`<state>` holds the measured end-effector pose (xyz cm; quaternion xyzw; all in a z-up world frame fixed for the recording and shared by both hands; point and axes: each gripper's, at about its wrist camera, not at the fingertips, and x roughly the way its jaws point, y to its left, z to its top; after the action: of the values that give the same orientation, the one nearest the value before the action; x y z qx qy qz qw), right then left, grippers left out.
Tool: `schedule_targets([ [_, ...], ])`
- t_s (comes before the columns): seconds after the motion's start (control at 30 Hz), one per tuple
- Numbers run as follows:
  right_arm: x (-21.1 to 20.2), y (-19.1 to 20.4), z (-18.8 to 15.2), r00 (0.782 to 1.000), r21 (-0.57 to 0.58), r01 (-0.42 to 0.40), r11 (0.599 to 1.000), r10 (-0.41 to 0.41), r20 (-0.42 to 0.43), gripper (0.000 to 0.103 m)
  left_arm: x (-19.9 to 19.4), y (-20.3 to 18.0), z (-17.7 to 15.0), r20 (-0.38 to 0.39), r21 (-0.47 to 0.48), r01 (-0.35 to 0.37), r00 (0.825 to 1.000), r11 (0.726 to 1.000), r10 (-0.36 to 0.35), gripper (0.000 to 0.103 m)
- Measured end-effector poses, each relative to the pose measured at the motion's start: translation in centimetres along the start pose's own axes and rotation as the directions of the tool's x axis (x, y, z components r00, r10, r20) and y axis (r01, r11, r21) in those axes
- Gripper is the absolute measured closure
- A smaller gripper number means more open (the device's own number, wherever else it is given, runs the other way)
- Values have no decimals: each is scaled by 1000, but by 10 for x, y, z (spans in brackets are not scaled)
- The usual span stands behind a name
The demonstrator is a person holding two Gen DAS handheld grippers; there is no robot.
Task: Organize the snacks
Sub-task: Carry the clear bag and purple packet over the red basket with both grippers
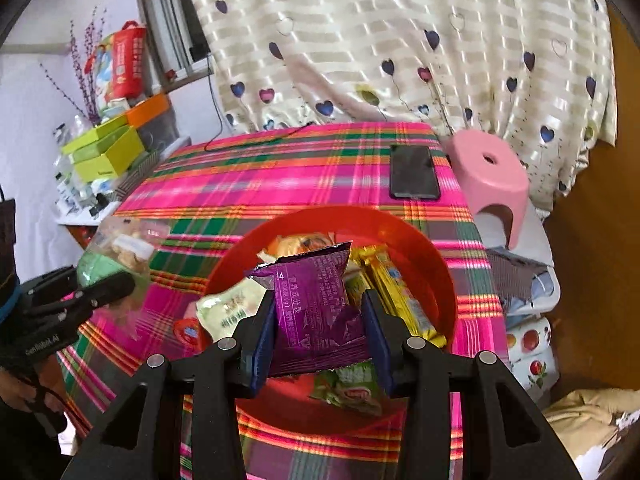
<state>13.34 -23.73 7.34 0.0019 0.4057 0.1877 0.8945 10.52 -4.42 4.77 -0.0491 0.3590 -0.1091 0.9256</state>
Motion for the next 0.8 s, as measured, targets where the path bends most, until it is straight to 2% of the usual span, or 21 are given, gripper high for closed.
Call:
schedule_targets([
  [0.27,16,7,-25,993,-49,-78,996,73,-97,60,17,-16,9,-23,40,24,999,999,-23,64],
  [0.37,11,8,-26,994,-71,-69,995,63,-85,54,24,-21,13,-32,53,34,999,998,-33,64],
  [0.57,-3,1,-20,996,-50,-87,995,86,-30,54,43,-30,21,-56,65,56,997,996,-52,63],
  [0.8,-1,-5,-18,995,-41,-90,995,88,-41,54,68,-38,34,-72,46,124,990,991,-120,63],
])
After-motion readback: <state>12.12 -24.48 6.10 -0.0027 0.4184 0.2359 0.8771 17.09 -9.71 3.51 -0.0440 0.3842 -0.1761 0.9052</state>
